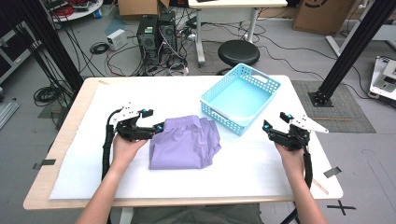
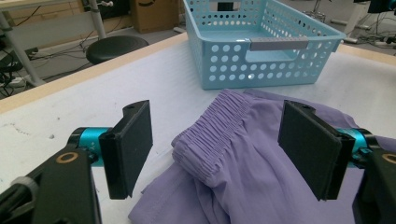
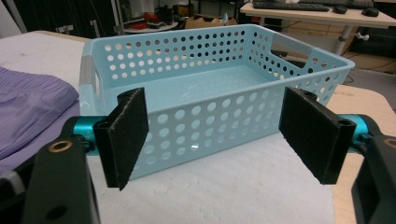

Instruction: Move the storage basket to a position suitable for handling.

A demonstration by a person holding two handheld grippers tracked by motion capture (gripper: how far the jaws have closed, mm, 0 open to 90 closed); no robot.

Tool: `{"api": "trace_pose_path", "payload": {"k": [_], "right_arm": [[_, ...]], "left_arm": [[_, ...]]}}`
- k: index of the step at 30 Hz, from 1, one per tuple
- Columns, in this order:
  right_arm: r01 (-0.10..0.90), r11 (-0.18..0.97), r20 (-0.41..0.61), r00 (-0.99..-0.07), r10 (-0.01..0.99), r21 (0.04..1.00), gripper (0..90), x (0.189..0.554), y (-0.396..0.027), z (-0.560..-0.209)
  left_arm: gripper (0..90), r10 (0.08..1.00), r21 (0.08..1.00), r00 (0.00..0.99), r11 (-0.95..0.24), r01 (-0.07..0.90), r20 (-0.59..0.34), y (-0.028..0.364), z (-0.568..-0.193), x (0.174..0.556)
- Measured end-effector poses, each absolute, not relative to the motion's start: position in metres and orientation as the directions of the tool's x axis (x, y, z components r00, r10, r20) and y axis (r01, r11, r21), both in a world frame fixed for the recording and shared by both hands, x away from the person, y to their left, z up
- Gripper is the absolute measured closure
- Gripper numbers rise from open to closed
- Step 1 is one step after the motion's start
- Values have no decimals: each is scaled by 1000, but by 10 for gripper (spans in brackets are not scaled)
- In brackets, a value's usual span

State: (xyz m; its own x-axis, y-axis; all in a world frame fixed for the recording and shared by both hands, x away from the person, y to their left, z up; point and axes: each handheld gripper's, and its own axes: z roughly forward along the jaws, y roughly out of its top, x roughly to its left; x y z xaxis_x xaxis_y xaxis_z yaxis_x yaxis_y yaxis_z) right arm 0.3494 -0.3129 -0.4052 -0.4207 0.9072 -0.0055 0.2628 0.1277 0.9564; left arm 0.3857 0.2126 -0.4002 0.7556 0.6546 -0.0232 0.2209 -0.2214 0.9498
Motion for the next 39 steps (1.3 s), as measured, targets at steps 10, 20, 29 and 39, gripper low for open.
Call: {"api": "trace_pose_path", "payload": {"k": [10,20,29,39], "right_arm": [[247,123,3,-454,891,961,243,346,-315,-407],[288,187,2,-549,836,939,222,351,-287,-418],[358,244,-14,-539,842,902,233,368,-265,-431],[367,268,-18,-561,828,891,343,378,-254,-434]], "left_arm": [[262,650,950,760,-220,221,-27,208,-401,387],[262,658,947,753,-217,235,-36,211,-402,388],[262,657,943,753,-226,243,-36,210,-405,389],[262,654,939,756,-233,254,-42,208,-408,391]]}}
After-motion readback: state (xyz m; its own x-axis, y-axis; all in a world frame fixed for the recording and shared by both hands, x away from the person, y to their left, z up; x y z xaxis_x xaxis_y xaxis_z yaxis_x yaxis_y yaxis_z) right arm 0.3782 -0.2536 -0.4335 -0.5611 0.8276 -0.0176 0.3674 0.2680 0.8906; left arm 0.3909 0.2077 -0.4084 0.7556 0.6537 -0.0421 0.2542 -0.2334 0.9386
